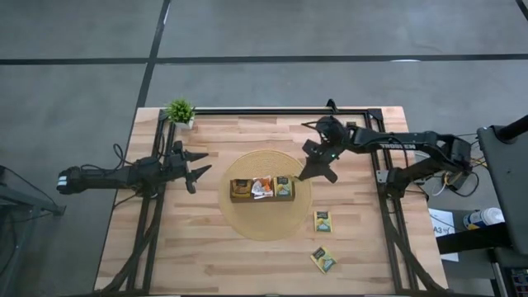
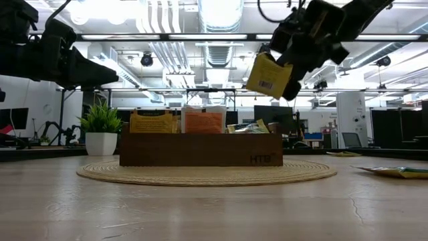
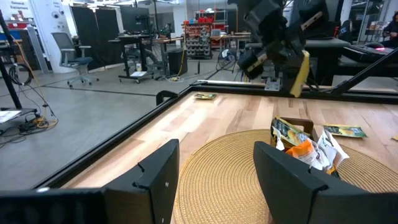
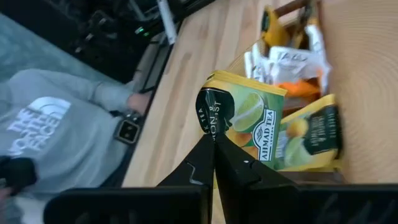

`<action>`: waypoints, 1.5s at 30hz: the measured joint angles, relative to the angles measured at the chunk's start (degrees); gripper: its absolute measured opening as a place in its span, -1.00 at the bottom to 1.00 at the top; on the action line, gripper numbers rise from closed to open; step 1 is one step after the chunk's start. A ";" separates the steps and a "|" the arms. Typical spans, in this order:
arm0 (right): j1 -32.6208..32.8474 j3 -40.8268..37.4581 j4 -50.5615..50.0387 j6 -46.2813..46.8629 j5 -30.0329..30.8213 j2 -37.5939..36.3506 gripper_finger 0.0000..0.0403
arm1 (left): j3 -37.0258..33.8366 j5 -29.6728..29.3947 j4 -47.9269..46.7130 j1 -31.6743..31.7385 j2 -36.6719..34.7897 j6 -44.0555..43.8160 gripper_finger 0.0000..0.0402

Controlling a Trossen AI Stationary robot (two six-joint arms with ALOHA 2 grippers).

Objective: Pick & Place Tea
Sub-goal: Put the lemon tea sachet into the right section of the wooden organizer

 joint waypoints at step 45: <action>1.54 15.83 -15.51 -3.45 7.77 18.15 -0.96 | 0.01 0.02 0.01 0.02 0.02 0.00 0.01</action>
